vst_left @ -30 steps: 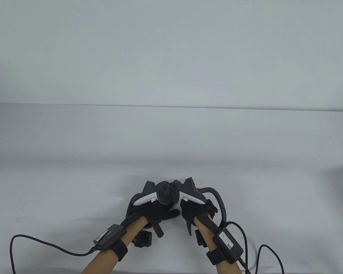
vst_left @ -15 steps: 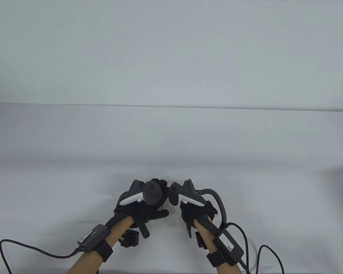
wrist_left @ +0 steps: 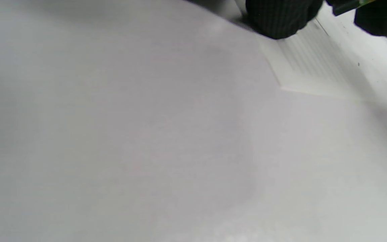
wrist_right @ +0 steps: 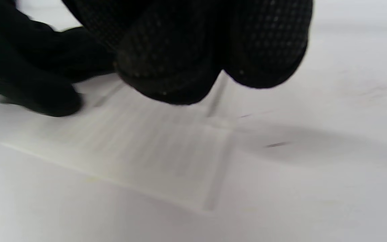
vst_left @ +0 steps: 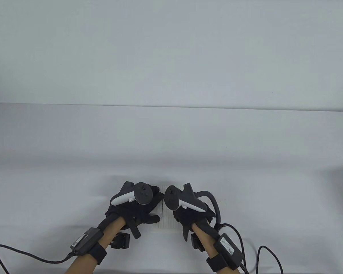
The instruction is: Apply wax crayon on paper
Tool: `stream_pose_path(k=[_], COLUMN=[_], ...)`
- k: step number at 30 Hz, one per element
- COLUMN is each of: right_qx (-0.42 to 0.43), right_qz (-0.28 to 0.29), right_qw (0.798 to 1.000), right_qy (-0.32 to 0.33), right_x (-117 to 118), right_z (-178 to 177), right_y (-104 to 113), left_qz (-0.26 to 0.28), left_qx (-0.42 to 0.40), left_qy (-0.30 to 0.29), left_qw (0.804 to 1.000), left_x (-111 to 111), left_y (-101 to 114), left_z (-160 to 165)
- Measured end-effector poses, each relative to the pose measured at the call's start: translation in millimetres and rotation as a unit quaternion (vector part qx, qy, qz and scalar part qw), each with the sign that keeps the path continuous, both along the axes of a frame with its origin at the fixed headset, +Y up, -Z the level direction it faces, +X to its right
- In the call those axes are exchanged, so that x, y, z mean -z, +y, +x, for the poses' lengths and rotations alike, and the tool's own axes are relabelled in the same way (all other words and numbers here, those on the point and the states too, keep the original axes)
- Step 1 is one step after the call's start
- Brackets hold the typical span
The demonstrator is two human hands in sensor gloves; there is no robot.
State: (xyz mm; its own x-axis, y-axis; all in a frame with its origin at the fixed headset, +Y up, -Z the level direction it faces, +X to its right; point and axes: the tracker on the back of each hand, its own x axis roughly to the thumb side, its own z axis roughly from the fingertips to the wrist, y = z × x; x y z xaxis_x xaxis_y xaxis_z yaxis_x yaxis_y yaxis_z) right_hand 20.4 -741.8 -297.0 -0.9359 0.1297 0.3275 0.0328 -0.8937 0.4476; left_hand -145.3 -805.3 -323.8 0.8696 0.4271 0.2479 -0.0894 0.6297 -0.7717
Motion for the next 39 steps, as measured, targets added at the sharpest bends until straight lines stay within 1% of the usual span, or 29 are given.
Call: stream_pose_path(k=[1,4,9,14,18,21,24,28,34,39], right_qx=[0.005,-0.013,0.001,-0.011,-0.038,-0.060,-0.088,-0.112,-0.153,-0.150], right_qz=[0.002,0.025,0.035,0.042,0.057,0.059,0.051,0.026,-0.014,-0.026], right_qw=[1.000,0.999,0.999,0.999,0.997,0.996,0.994,0.993,0.987,0.986], right_qy=[0.011,0.030,0.033,0.031,0.037,0.038,0.031,0.011,-0.041,-0.063], right_x=[-2,-5,-7,-7,-8,-7,-5,0,8,12], right_z=[-6,-16,-21,-24,-31,-33,-31,-21,1,13], right_y=[-4,-10,-15,-16,-16,-15,-14,-13,-13,-13], left_qz=[0.001,0.002,0.002,0.000,0.000,-0.001,-0.001,-0.001,-0.001,-0.001], left_qx=[0.001,0.001,0.001,-0.002,0.000,-0.001,0.000,-0.001,0.000,0.000], left_qy=[0.000,0.000,-0.001,0.000,-0.001,-0.001,-0.001,-0.001,-0.001,-0.001], left_qw=[1.000,1.000,1.000,1.000,1.000,1.000,1.000,1.000,1.000,1.000], left_x=[0,0,0,-1,0,0,0,0,0,0], left_y=[0,0,0,-1,-1,-1,-1,-1,-1,-1], left_z=[0,0,0,1,1,1,1,1,1,1])
